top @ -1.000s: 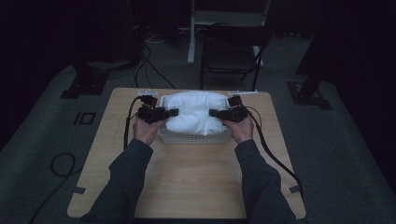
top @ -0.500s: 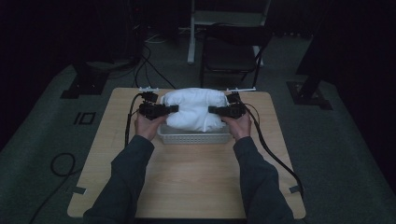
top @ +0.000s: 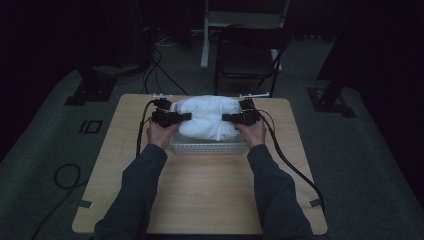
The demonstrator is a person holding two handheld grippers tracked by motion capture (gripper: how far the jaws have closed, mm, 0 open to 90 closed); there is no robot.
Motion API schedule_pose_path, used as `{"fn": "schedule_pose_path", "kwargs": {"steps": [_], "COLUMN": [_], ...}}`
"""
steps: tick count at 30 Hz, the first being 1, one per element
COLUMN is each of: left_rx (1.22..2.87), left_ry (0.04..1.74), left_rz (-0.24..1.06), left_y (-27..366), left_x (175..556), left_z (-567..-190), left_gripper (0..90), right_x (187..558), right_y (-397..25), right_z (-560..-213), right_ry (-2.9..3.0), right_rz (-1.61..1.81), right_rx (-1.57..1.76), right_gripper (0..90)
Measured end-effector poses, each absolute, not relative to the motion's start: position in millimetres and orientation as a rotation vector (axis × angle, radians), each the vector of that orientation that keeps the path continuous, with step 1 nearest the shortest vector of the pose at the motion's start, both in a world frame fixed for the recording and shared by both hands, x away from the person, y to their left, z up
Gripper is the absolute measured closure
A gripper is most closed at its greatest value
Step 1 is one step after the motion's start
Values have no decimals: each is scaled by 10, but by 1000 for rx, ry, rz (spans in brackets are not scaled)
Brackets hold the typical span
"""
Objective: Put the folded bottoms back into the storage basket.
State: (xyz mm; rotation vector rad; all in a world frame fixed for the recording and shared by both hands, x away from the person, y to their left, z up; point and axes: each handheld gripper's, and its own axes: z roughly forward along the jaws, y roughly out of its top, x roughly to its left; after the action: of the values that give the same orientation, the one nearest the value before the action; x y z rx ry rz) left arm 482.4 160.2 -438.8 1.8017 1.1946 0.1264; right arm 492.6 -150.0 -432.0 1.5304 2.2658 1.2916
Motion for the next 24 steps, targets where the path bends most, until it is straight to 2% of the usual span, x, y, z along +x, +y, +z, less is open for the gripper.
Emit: {"fn": "schedule_pose_path", "kwargs": {"steps": [24], "left_rx": [1863], "left_ry": [1241], "left_rz": [144], "left_y": [1500], "left_x": [4885], "left_z": [-4579], "left_gripper": [579], "right_x": [5043], "right_y": [-1471], "right_z": [-4564], "right_ry": [2289], "right_rz": [1197], "right_rx": [1607], "right_gripper": [545]}}
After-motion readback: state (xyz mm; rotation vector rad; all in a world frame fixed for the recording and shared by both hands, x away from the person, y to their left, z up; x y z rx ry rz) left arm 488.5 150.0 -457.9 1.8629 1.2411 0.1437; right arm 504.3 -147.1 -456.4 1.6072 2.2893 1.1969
